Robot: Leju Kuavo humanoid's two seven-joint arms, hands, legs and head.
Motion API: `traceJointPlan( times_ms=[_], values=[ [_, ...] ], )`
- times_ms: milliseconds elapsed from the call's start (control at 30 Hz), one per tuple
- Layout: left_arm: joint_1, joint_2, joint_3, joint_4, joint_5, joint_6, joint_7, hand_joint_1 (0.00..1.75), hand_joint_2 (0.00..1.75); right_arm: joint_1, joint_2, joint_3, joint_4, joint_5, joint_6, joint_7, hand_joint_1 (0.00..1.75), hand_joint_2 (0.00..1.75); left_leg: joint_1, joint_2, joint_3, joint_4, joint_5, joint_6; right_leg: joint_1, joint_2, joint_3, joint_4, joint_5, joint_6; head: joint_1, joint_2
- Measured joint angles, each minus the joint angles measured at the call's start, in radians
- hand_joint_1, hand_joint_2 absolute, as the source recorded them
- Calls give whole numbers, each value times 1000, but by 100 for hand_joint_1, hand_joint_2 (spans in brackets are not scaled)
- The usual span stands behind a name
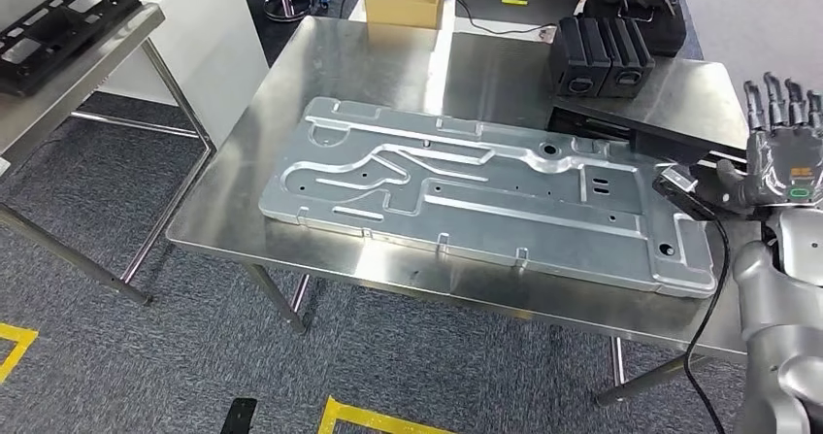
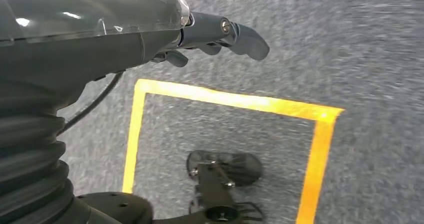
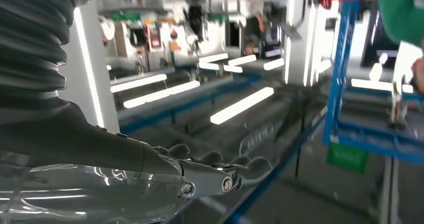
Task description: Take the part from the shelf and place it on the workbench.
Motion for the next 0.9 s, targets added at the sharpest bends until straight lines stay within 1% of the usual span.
traceJointPlan(
  times_ms=[33,67,133,167,200,233,267,300,333,367,400,433,500,533,567,600,633,667,700,733,767,800,833,867,900],
  values=[
    [3,-3,-1,0,1,0,1,0,175,5,5,-11,-29,0,0,-11,0,175,3,0,4,-10,6,2,0,0,-7,16,-13,5,1,0],
    [5,-6,-1,0,2,1,2,0,175,7,9,-23,-53,0,0,-22,0,175,6,0,7,-20,12,3,-1,0,-23,51,-36,10,2,0],
    [8,-9,-1,0,4,1,1,0,175,9,20,-46,-91,-1,0,-44,0,175,8,1,9,-25,15,5,-8,0,-79,172,-99,18,3,0],
    [9,-10,-1,0,5,1,1,0,175,11,26,-55,-105,-4,0,-56,0,175,9,1,8,-24,15,4,-12,0,-107,230,-120,23,3,0],
    [10,-10,-1,0,5,0,0,0,131,14,32,-62,-119,-8,0,-71,0,175,9,1,8,-23,14,3,-16,-1,-123,259,-122,28,3,0],
    [11,-12,-1,0,6,0,-1,0,87,15,38,-69,-132,-15,0,-87,0,175,11,1,8,-20,12,1,-21,-2,-120,252,-106,32,2,0],
    [11,-14,-1,0,7,-1,-1,0,44,15,45,-76,-146,-24,0,-107,0,175,13,0,8,-16,10,-3,-25,-3,-97,205,-73,36,3,0],
    [11,-16,-1,0,7,-3,-1,0,0,13,53,-85,-161,-36,0,-136,0,175,15,0,7,-9,5,-9,-29,-4,-62,133,-39,40,3,0],
    [11,-18,-1,0,8,-4,-1,0,0,9,65,-96,-176,-51,0,-177,0,175,16,-1,5,-1,1,-16,-29,-4,-30,70,-15,40,4,0],
    [10,-19,-1,0,10,-4,-1,0,0,6,82,-112,-193,-67,0,-229,0,175,15,-1,3,5,-3,-22,-28,-1,-8,24,-1,36,4,0],
    [10,-19,-1,0,11,-5,0,0,0,3,102,-131,-210,-81,0,-280,0,175,14,-1,0,9,-6,-27,-26,1,0,5,0,30,4,0],
    [9,-21,-1,0,12,-5,1,0,0,3,122,-150,-226,-95,0,-318,0,175,13,0,-1,10,-6,-32,-22,4,-1,5,-1,21,4,0],
    [8,-23,-1,0,14,-3,6,0,0,8,156,-177,-259,-136,0,-344,0,87,14,0,-3,12,-9,-40,-23,4,-3,5,1,6,4,0],
    [7,-24,-1,0,14,0,9,0,0,10,174,-183,-281,-166,0,-344,0,44,15,0,-9,27,-21,-45,-24,3,-2,4,1,-2,3,0],
    [7,-24,-1,0,15,3,13,0,0,15,192,-184,-303,-197,0,-345,0,0,17,0,-23,61,-43,-50,-25,2,-2,3,2,-9,0,0],
    [7,-25,-1,0,17,7,17,0,0,24,212,-181,-329,-230,0,-345,0,0,18,1,-48,117,-74,-54,-24,1,-1,2,3,-14,-2,0],
    [7,-25,-1,0,19,12,22,0,0,40,233,-175,-355,-263,0,-346,0,0,19,1,-80,188,-108,-58,-22,1,-1,2,2,-17,-4,0],
    [8,-26,-1,0,22,17,27,0,0,60,253,-164,-381,-296,0,-346,0,0,19,1,-111,254,-133,-59,-20,0,-1,2,2,-19,-4,0],
    [11,-27,0,0,25,22,34,0,0,86,274,-150,-410,-327,0,-346,0,0,19,1,-131,295,-142,-60,-18,1,-1,3,1,-20,-4,0],
    [14,-27,2,0,29,27,40,0,0,114,298,-130,-442,-354,0,-346,0,0,19,1,-131,294,-130,-57,-15,2,0,3,0,-21,-4,0],
    [16,-28,4,0,32,31,45,0,0,143,320,-108,-473,-373,0,-346,0,0,19,1,-113,254,-102,-53,-13,4,2,3,0,-22,-4,0],
    [18,-29,7,0,36,35,50,0,0,172,344,-81,-506,-385,0,-346,0,0,18,1,-79,184,-65,-47,-11,6,4,3,-1,-23,-5,0],
    [19,-29,9,0,39,38,53,0,0,195,364,-53,-536,-393,0,-347,0,0,15,1,-44,112,-37,-40,-9,7,4,3,-2,-22,-4,0],
    [19,-29,10,0,41,40,55,0,0,210,379,-32,-559,-396,0,-347,0,0,13,1,-19,56,-19,-36,-8,8,4,3,-2,-21,-4,0],
    [19,-30,11,0,43,41,56,0,0,222,393,-14,-580,-401,0,-347,0,0,10,1,-4,23,-10,-32,-8,7,3,3,-2,-17,-4,0]
  ],
)
